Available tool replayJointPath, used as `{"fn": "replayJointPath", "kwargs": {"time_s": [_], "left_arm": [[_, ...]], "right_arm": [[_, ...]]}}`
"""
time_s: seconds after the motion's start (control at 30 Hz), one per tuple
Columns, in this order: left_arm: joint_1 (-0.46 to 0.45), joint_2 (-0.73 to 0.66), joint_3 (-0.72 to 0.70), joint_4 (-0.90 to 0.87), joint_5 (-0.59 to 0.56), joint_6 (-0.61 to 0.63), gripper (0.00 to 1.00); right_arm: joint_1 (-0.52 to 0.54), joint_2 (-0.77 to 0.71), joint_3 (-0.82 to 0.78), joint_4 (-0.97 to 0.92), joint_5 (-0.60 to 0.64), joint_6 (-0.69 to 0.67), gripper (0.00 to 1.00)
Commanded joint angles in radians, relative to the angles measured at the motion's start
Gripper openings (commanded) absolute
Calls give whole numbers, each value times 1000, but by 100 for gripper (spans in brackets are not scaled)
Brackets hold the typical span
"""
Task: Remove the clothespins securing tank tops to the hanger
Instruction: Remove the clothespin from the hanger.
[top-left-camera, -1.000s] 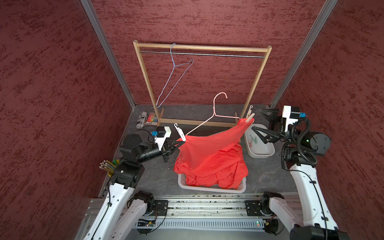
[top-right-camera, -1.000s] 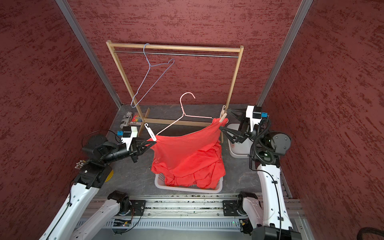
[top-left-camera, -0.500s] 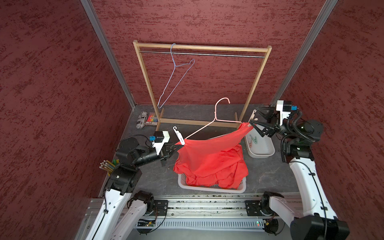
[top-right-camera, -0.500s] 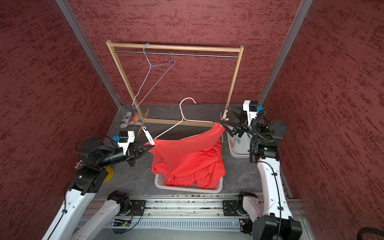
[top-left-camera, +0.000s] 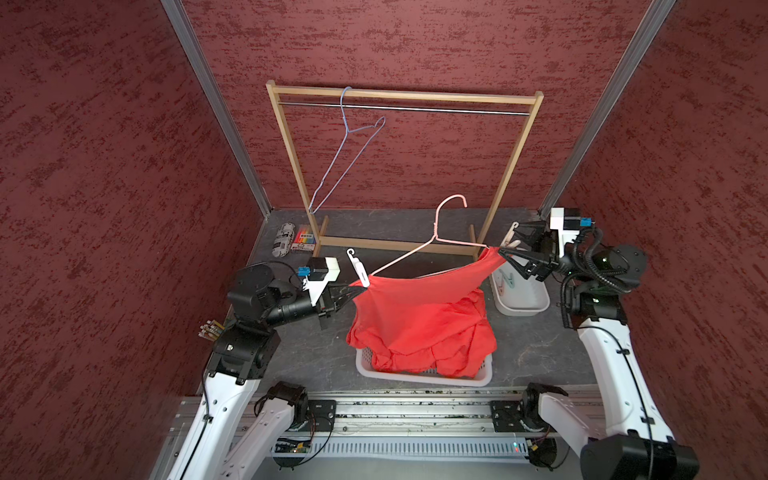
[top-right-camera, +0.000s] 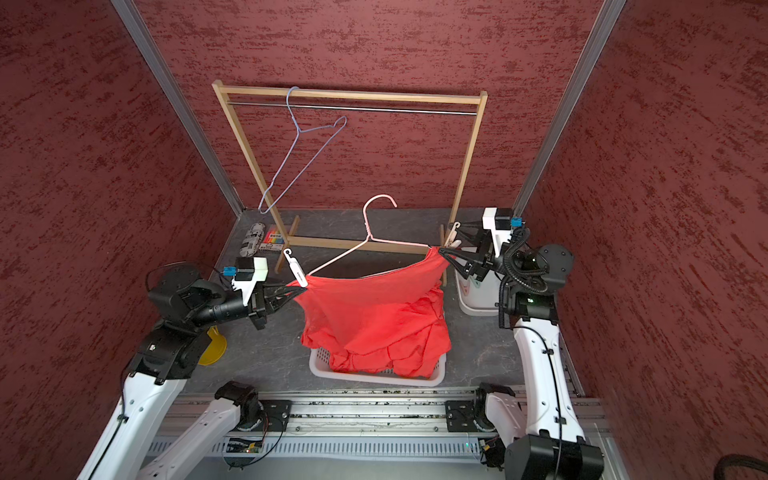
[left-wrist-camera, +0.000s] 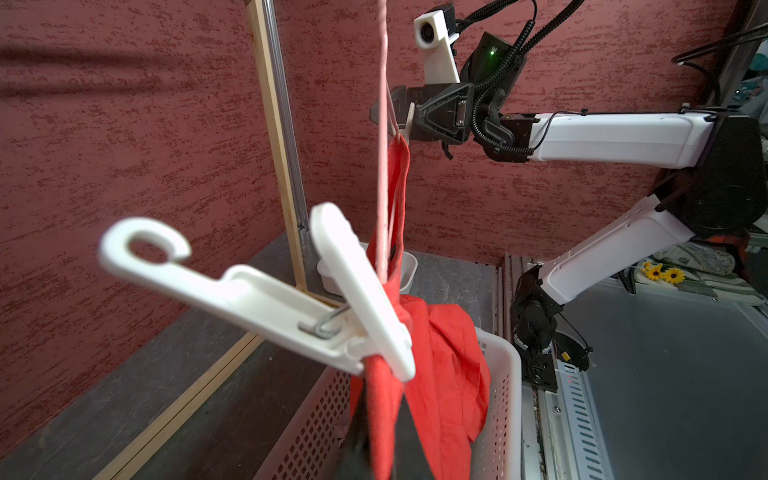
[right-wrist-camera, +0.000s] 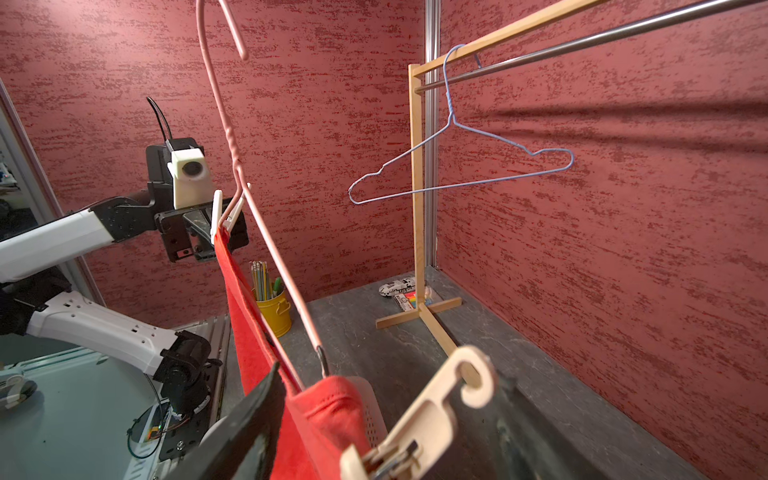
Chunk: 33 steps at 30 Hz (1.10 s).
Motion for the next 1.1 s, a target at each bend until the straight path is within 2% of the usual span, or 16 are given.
{"fn": "replayJointPath", "kwargs": {"time_s": [0.0,0.1,0.37,0.4,0.53,0.67,0.77,0.93,1.03,1.07], "left_arm": [[32,15,41,-33,98,25,0],[61,24,42,-33,118,22,0],[123,34,40,6,137,-7,0],[127,32,36,22,143,-17,0],[138,21,31,42,178,-37,0],[140,12,31,23,207,-34,0],[144,12,31,7,218,-26,0],[150,28,36,6,230,-23,0],[153,33,37,4,234,-23,0],[154,34,37,4,234,-24,0]], "right_arm": [[-1,-19,-13,24,-49,-29,70],[-2,-26,-11,21,-59,-24,67],[-1,-63,-9,-26,-74,-44,40],[0,-62,-11,-25,-73,-44,40],[1,-42,-9,-30,-64,-50,50],[1,-37,-13,-27,-39,-65,71],[1,-37,-14,-23,-35,-71,74],[1,-43,-17,-1,-48,-60,59],[0,-54,-19,1,-55,-61,44],[0,-54,-19,1,-55,-61,41]]}}
